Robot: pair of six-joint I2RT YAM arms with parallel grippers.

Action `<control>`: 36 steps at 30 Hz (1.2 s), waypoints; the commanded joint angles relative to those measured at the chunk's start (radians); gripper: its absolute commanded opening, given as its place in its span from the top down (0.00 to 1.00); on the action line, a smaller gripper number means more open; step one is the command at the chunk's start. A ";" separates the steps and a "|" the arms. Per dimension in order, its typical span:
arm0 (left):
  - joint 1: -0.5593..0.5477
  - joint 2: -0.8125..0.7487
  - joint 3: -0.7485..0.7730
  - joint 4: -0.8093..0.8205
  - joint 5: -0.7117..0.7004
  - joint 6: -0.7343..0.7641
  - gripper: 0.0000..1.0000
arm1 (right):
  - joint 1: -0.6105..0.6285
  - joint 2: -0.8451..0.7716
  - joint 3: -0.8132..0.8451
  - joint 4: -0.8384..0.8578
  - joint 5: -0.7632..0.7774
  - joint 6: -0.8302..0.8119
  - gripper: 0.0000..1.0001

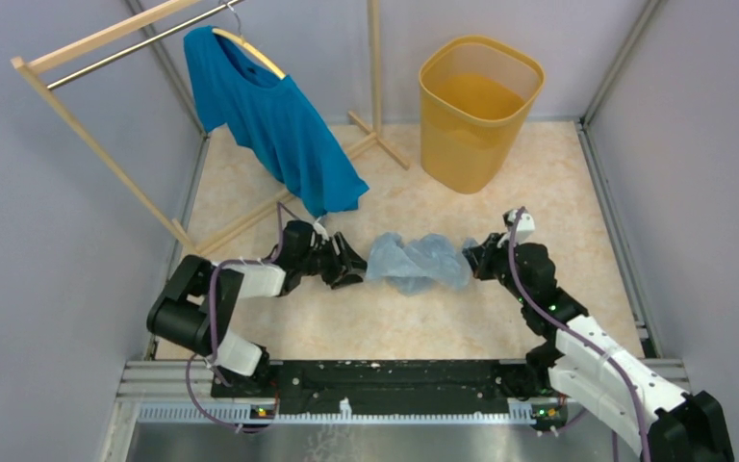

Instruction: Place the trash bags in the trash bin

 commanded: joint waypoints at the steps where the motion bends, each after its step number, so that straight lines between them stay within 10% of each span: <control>1: -0.032 0.083 0.036 0.169 0.041 -0.033 0.38 | 0.001 0.006 0.000 0.040 -0.013 0.000 1.00; 13: -0.072 0.256 0.092 0.396 0.058 -0.121 0.35 | 0.002 0.002 0.003 0.014 -0.047 0.006 1.00; 27: -0.009 0.104 -0.004 0.337 0.011 -0.183 0.17 | 0.002 -0.034 0.026 -0.035 -0.038 -0.010 1.00; 36: -0.087 0.268 0.123 0.415 0.074 -0.236 0.27 | 0.002 -0.035 0.022 -0.017 -0.056 0.004 1.00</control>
